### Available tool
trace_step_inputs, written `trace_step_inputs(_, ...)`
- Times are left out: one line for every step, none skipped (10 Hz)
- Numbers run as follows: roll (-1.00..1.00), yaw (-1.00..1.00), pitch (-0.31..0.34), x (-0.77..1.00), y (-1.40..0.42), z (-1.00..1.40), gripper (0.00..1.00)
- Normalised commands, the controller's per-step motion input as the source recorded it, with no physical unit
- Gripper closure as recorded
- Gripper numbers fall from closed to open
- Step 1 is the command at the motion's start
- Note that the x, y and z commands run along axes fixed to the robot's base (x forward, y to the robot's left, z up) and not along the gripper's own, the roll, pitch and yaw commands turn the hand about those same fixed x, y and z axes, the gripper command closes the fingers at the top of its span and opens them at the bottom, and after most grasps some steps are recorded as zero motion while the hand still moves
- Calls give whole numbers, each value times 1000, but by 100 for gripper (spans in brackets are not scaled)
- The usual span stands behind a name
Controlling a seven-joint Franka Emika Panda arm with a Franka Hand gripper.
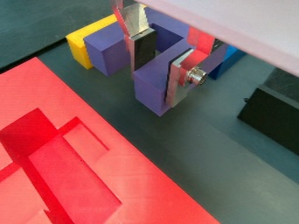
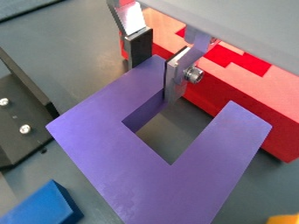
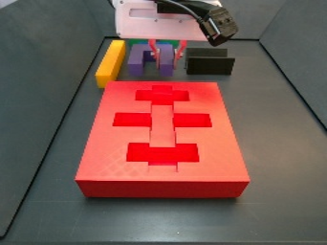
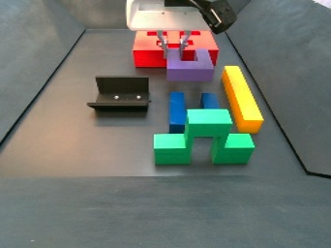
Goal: Pick up the purple object. Move up. Place the purple object on the fixture. Regrasp the purple object. Move to above the board. Insert the purple object.
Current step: Place the purple object on the fixture.
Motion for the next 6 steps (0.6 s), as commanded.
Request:
trace_step_inputs(0,0,0,-49,6,0,100)
trace_step_inputs(0,0,-109,-29,0,0,100)
trace_step_inputs(0,6,-149,0,-9,0,100)
trace_step_inputs(-229,26,-249,-14,0,134,100)
trace_step_inputs(-369,226,0,200,-60,674,100)
trace_step_inputs(-454,251,146,274,-66,811,100)
